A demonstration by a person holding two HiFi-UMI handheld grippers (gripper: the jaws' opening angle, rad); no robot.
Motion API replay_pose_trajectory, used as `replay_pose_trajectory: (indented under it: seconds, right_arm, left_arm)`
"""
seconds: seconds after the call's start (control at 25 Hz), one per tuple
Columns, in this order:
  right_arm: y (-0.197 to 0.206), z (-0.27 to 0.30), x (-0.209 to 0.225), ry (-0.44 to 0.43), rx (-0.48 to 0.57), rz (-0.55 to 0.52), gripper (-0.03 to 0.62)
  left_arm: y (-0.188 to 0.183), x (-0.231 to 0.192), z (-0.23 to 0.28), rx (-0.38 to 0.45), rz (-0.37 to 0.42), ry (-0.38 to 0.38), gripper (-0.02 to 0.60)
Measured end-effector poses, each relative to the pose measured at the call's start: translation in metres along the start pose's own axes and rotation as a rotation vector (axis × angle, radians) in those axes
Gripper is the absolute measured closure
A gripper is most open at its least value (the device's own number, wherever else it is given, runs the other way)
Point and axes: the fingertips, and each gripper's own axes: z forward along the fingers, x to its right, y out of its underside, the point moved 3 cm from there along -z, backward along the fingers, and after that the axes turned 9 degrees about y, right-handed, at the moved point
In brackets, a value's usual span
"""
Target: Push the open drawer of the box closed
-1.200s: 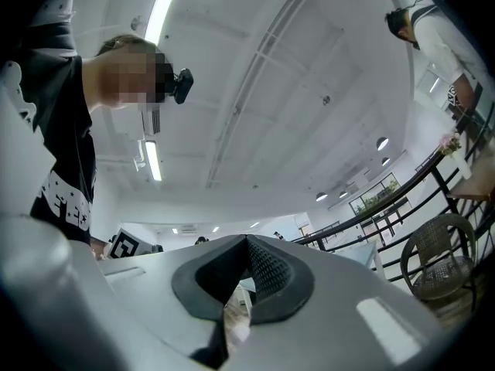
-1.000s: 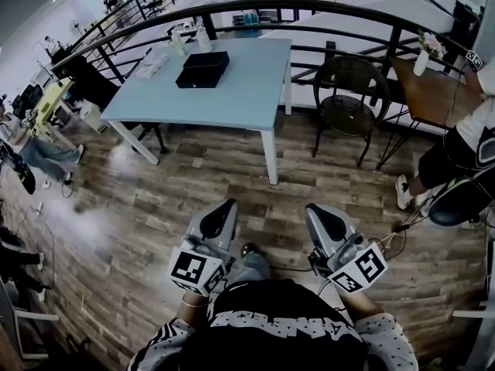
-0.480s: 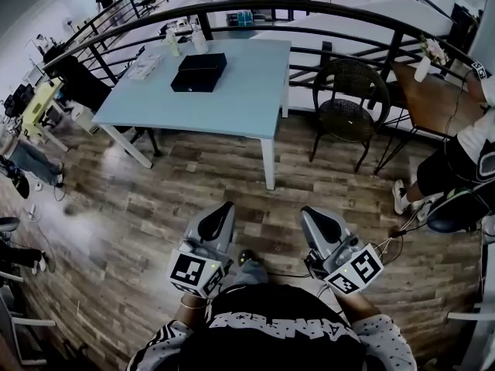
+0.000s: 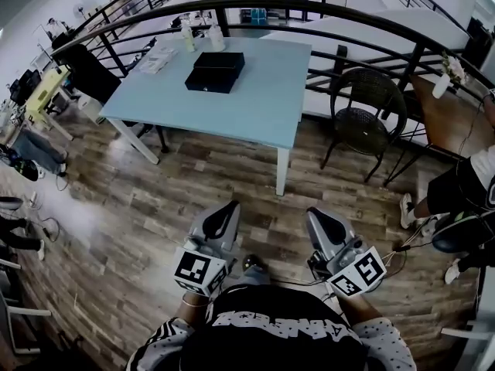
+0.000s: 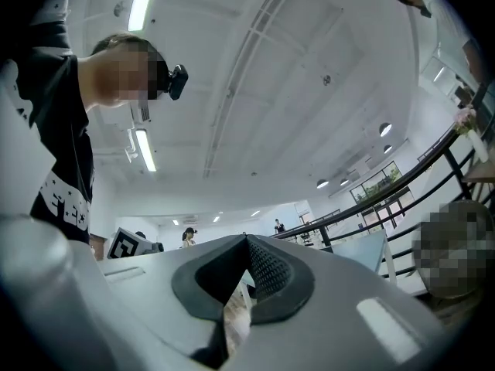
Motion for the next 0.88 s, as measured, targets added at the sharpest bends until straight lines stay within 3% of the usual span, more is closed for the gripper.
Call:
replay_pose_trajectory:
  seconds: [0.32,0.88]
  right_arm:
    - [0.016,0.059,-0.014,-0.024,-0.013,-0.022,0.591]
    - [0.043,0.141,-0.013,0.021,-0.043,-0.040,0.591]
  left_arm:
    - [0.004,-0.062,-0.007,0.012,0.006,-0.031,0.581]
    - [0.014,-0.152,0.007,0.013,0.013,-0.005,0.581]
